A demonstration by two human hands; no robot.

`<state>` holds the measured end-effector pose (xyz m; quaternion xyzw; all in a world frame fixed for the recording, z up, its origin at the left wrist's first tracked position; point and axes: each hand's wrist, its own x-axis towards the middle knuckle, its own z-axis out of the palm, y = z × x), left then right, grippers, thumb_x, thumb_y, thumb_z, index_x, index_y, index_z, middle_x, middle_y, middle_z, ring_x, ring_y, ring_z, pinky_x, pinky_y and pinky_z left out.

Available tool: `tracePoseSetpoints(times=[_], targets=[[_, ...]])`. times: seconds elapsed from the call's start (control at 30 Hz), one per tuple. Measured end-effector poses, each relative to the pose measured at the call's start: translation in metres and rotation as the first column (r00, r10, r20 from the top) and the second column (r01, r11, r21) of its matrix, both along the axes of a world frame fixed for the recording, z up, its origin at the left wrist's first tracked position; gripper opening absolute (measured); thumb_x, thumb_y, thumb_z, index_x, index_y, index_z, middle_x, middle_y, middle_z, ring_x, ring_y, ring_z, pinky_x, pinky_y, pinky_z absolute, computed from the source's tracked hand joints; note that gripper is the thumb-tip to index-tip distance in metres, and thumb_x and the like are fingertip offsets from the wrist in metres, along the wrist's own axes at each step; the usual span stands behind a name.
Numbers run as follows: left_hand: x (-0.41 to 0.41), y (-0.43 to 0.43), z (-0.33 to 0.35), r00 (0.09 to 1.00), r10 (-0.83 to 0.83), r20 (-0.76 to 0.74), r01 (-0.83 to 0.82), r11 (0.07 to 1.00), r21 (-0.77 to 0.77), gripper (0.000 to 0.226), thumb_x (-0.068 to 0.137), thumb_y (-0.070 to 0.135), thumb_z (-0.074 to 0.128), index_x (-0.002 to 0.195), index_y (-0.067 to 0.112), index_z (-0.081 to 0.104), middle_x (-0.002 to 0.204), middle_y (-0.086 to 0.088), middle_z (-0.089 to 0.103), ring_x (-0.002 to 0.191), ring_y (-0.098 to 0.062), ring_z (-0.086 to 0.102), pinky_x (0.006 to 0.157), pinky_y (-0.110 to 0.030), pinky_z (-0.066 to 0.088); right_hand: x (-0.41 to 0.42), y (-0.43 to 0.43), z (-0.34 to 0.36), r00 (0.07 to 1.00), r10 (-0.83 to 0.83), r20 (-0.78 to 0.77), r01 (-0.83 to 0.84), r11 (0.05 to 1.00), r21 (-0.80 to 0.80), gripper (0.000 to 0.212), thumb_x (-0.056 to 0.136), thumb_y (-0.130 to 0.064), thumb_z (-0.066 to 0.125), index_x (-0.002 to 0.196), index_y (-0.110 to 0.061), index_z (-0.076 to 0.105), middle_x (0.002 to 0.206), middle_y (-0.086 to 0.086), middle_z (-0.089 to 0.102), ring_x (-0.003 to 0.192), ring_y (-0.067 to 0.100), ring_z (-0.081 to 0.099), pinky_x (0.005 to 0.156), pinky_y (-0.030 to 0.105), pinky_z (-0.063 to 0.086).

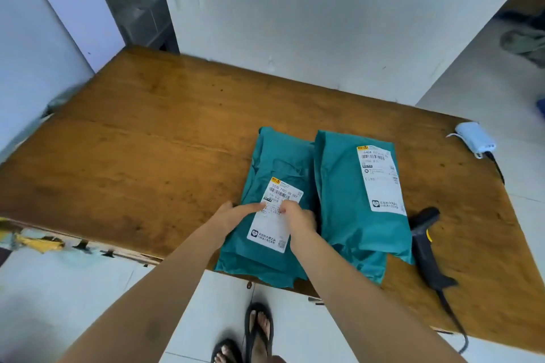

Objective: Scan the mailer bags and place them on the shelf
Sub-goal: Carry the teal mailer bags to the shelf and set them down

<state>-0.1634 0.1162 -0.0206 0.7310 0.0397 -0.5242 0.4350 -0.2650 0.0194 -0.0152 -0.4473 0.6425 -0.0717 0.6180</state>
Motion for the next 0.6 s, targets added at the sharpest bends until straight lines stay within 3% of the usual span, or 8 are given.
tracePoseSetpoints(times=[0.1, 0.17, 0.23, 0.27, 0.33, 0.47, 0.6], targets=[[0.013, -0.003, -0.005, 1.000, 0.013, -0.012, -0.013, 0.999, -0.044, 0.105, 0.043, 0.050, 0.085, 0.130, 0.009, 0.043, 0.118, -0.010, 0.063, 0.099, -0.027, 0.063, 0.086, -0.040, 0.052, 0.003, 0.000, -0.009, 0.996, -0.093, -0.002, 0.093, 0.995, 0.022, 0.022, 0.075, -0.023, 0.057, 0.088, -0.005, 0.060, 0.077, 0.007, 0.059, 0.062, 0.023, 0.052, 0.055, 0.025, 0.039], [0.019, -0.003, -0.012, 0.999, 0.014, -0.029, -0.017, 0.996, -0.083, 0.108, 0.041, 0.055, 0.088, 0.130, 0.009, 0.044, 0.118, -0.010, 0.064, 0.100, -0.027, 0.064, 0.087, -0.041, 0.053, 0.007, 0.004, -0.017, 0.994, -0.108, 0.010, 0.108, 0.994, -0.003, 0.044, 0.068, -0.033, 0.060, 0.102, -0.004, 0.060, 0.089, 0.009, 0.065, 0.072, 0.024, 0.059, 0.057, 0.025, 0.044], [0.025, -0.003, -0.021, 0.998, 0.024, -0.060, -0.031, 0.993, -0.112, 0.115, 0.034, 0.055, 0.090, 0.130, 0.011, 0.047, 0.113, -0.011, 0.068, 0.096, -0.029, 0.068, 0.087, -0.045, 0.055, 0.009, 0.010, -0.021, 0.997, -0.068, -0.037, 0.066, 0.996, -0.058, 0.083, 0.054, -0.047, 0.059, 0.125, -0.006, 0.049, 0.119, 0.013, 0.062, 0.099, 0.030, 0.061, 0.079, 0.035, 0.053], [0.026, -0.003, -0.023, 0.997, 0.023, -0.078, -0.033, 0.991, -0.131, 0.113, 0.033, 0.051, 0.091, 0.130, 0.012, 0.047, 0.110, -0.011, 0.070, 0.094, -0.030, 0.070, 0.085, -0.046, 0.056, 0.010, 0.011, -0.022, 0.997, -0.025, -0.072, 0.019, 0.996, -0.083, 0.092, 0.049, -0.051, 0.057, 0.129, -0.009, 0.042, 0.125, 0.013, 0.059, 0.107, 0.033, 0.059, 0.090, 0.042, 0.051], [0.030, -0.001, -0.024, 0.993, -0.012, -0.118, -0.008, 0.986, -0.167, 0.106, 0.036, 0.042, 0.091, 0.130, 0.013, 0.049, 0.106, -0.012, 0.072, 0.092, -0.030, 0.071, 0.082, -0.044, 0.057, 0.014, 0.011, -0.024, 0.996, 0.021, -0.088, -0.029, 0.995, -0.094, 0.086, 0.051, -0.049, 0.058, 0.125, -0.010, 0.039, 0.121, 0.013, 0.059, 0.106, 0.035, 0.059, 0.094, 0.045, 0.049], [0.051, 0.002, -0.019, 0.983, -0.076, -0.167, 0.043, 0.980, -0.197, 0.077, 0.055, 0.032, 0.085, 0.123, 0.008, 0.058, 0.101, -0.013, 0.074, 0.088, -0.029, 0.071, 0.070, -0.036, 0.056, 0.024, 0.007, -0.018, 0.996, -0.042, 0.073, 0.040, 0.999, 0.030, 0.062, 0.068, -0.021, 0.073, 0.120, -0.011, 0.040, 0.112, 0.010, 0.061, 0.097, 0.028, 0.061, 0.083, 0.037, 0.050], [0.086, 0.005, -0.013, 0.980, -0.135, -0.145, 0.106, 0.975, -0.195, 0.087, 0.047, 0.034, 0.087, 0.126, 0.013, 0.056, 0.105, -0.011, 0.073, 0.091, -0.031, 0.071, 0.077, -0.041, 0.057, 0.046, 0.013, -0.010, 0.975, -0.091, 0.202, 0.054, 0.982, 0.182, 0.055, 0.063, -0.013, 0.079, 0.112, -0.004, 0.055, 0.099, 0.011, 0.072, 0.087, 0.027, 0.069, 0.075, 0.034, 0.055]])
